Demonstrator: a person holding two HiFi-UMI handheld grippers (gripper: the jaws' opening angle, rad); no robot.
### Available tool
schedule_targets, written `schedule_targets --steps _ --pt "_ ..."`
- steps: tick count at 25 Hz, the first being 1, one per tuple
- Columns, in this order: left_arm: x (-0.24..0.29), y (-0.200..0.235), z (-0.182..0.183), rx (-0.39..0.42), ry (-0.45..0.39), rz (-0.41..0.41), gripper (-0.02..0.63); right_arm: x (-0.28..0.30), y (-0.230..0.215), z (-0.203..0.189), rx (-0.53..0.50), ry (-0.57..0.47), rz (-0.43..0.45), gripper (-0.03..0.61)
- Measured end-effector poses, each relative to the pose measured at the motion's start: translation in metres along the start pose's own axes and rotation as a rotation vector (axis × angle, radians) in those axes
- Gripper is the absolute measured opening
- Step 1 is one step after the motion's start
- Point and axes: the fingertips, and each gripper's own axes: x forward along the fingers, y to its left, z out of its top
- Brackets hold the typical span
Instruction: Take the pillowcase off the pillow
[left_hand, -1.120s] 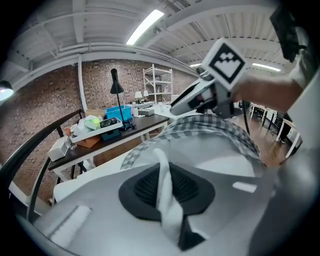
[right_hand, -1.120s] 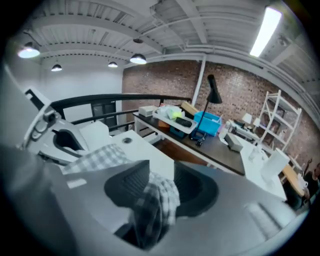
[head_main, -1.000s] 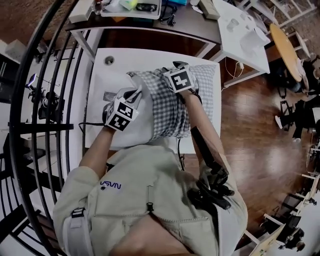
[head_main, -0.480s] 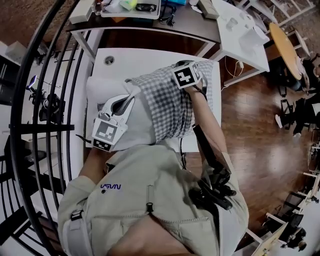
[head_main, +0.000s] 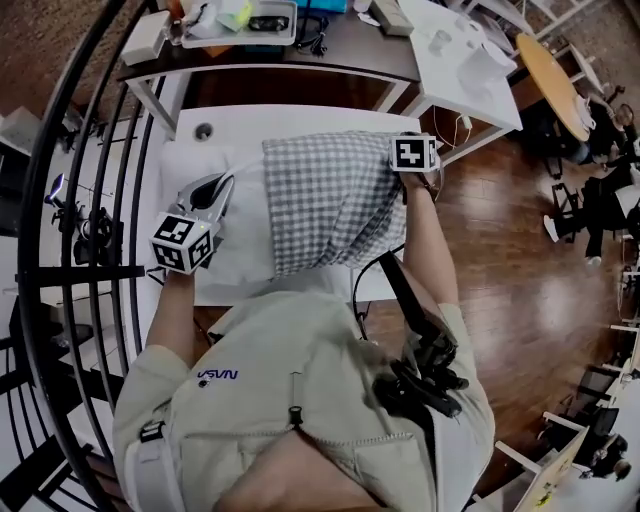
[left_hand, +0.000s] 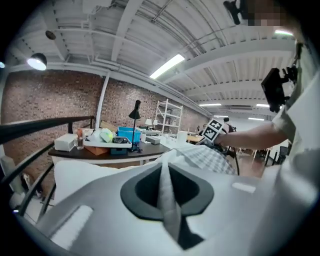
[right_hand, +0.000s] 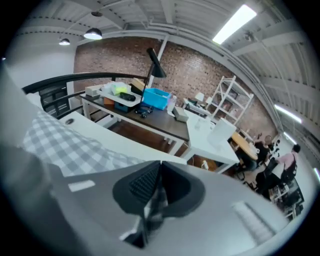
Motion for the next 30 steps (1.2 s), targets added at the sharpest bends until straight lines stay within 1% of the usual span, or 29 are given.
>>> schedule_targets --steps 2,3,4,6,7,9,10,14,16,18,20,22,23,24,27,30 --pt "0.020 0.010 -0.012 -0.046 0.026 -0.016 0.025 0.012 0.009 -0.008 -0.009 -0.015 0.015 0.011" --pt "0.029 0.013 -0.016 -0.045 0.041 -0.019 0.025 0.017 0.015 -0.010 -0.006 -0.035 0.037 0.011" --pt "0.037 0.016 -0.019 -0.028 0.055 -0.019 0.026 0.020 0.018 -0.011 0.009 -0.052 0.059 0.011" --pt "0.051 0.019 -0.021 0.026 0.080 -0.012 0.036 0.021 0.016 -0.017 0.070 -0.054 0.084 0.014" --pt "0.056 0.021 -0.021 0.053 0.090 -0.007 0.048 0.019 0.015 -0.016 0.098 -0.067 0.099 0.018" --pt "0.061 0.021 -0.018 0.096 0.096 0.003 0.090 0.008 0.018 -0.004 0.122 -0.134 0.127 0.030" --pt "0.059 0.020 -0.013 0.112 0.087 0.008 0.118 -0.001 0.021 0.002 0.124 -0.167 0.137 0.031" --pt "0.034 0.004 0.018 0.189 0.007 0.031 0.121 -0.049 0.048 0.021 0.133 -0.309 0.205 0.031" --pt "0.016 -0.016 0.019 0.229 0.011 0.023 0.121 -0.077 0.067 0.015 0.138 -0.353 0.239 0.031" --pt "-0.003 -0.040 0.009 0.263 0.038 -0.006 0.123 -0.104 0.092 -0.001 0.131 -0.373 0.271 0.036" --pt "-0.019 -0.064 -0.010 0.284 0.077 -0.047 0.134 -0.127 0.118 -0.023 0.124 -0.371 0.303 0.053" --pt "-0.030 -0.081 -0.036 0.285 0.126 -0.078 0.154 -0.147 0.143 -0.049 0.127 -0.351 0.329 0.058" --pt "-0.033 -0.086 -0.050 0.282 0.154 -0.085 0.165 -0.155 0.154 -0.063 0.127 -0.337 0.338 0.075" --pt "-0.035 -0.090 -0.064 0.278 0.183 -0.089 0.186 -0.163 0.164 -0.076 0.125 -0.320 0.346 0.090" --pt "-0.040 -0.098 -0.102 0.283 0.286 -0.101 0.233 -0.183 0.194 -0.120 0.132 -0.245 0.371 0.104" --pt "-0.035 -0.097 -0.136 0.295 0.373 -0.101 0.255 -0.186 0.218 -0.156 0.142 -0.174 0.404 0.119"
